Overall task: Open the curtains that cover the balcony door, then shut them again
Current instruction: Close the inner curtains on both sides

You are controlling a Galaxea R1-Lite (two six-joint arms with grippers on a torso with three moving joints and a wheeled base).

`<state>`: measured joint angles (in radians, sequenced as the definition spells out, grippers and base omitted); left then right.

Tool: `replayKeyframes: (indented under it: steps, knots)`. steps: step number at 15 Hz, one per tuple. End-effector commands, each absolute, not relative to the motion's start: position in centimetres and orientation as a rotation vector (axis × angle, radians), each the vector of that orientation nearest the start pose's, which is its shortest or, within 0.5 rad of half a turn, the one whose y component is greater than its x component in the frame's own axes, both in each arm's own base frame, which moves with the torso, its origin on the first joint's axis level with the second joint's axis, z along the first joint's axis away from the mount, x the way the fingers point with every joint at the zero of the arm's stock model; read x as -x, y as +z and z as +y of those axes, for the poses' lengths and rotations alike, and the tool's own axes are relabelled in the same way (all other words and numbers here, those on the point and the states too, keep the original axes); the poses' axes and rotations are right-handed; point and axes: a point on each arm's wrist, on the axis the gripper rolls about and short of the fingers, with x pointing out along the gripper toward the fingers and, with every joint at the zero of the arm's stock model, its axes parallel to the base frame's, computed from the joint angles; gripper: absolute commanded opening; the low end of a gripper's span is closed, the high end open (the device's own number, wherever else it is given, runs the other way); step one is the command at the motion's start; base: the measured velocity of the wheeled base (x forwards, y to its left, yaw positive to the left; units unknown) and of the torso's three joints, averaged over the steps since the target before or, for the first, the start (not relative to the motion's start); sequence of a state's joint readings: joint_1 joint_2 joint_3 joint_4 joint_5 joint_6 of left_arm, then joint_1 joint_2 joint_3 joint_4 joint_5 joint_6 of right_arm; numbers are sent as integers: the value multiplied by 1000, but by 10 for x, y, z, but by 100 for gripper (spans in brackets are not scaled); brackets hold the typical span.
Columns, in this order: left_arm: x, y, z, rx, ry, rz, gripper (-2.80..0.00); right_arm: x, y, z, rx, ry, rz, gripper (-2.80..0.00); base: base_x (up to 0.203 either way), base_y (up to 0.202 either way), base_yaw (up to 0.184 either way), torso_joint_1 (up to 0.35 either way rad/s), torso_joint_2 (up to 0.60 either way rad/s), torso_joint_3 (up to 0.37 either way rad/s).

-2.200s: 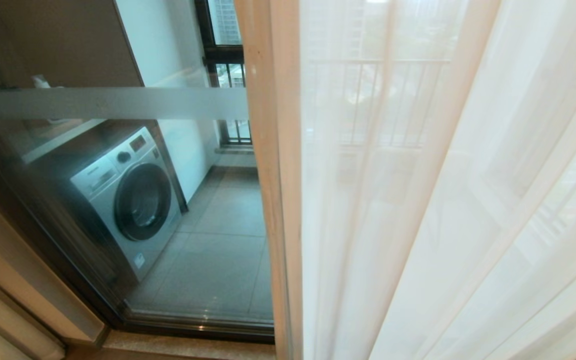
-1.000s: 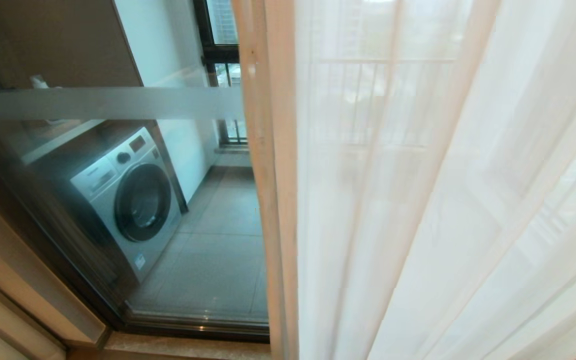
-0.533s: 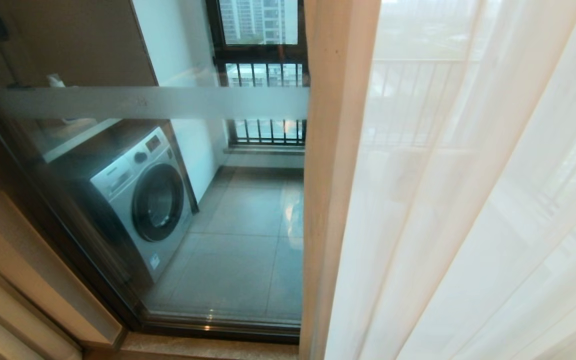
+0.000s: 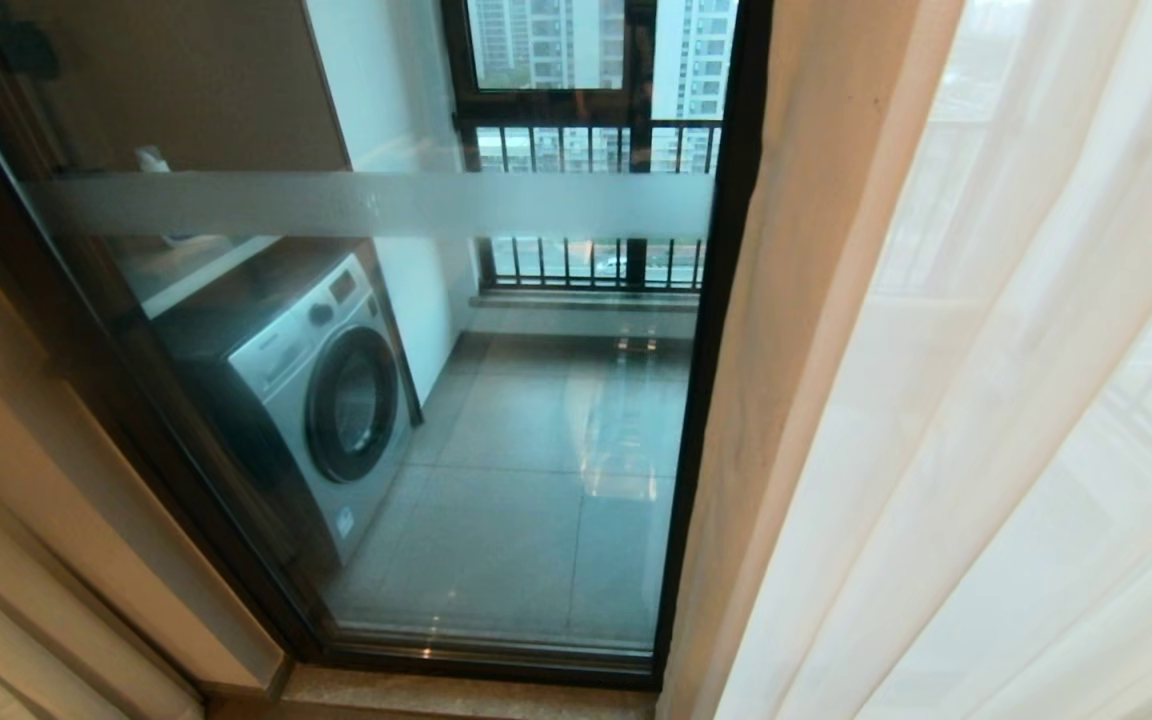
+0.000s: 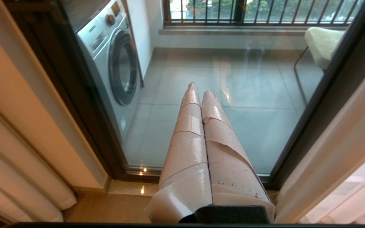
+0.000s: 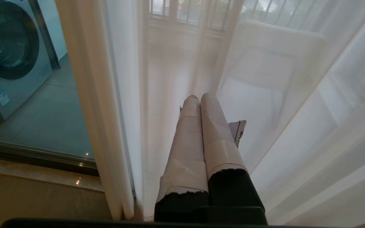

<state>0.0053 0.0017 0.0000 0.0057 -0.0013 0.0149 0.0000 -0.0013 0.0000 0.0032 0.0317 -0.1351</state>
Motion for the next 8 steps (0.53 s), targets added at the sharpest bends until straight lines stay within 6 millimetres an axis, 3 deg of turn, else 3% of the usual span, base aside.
replayKeyframes:
  steps: [1,8]
  knots:
    - [23,75,0,-15,5,9,-280,23,75,1,134,34,2,-280,0,188,3,5,2,0]
    - [23,75,0,-15,5,9,-280,23,75,1,109,32,1,-280,0,183,-12,2,3,4]
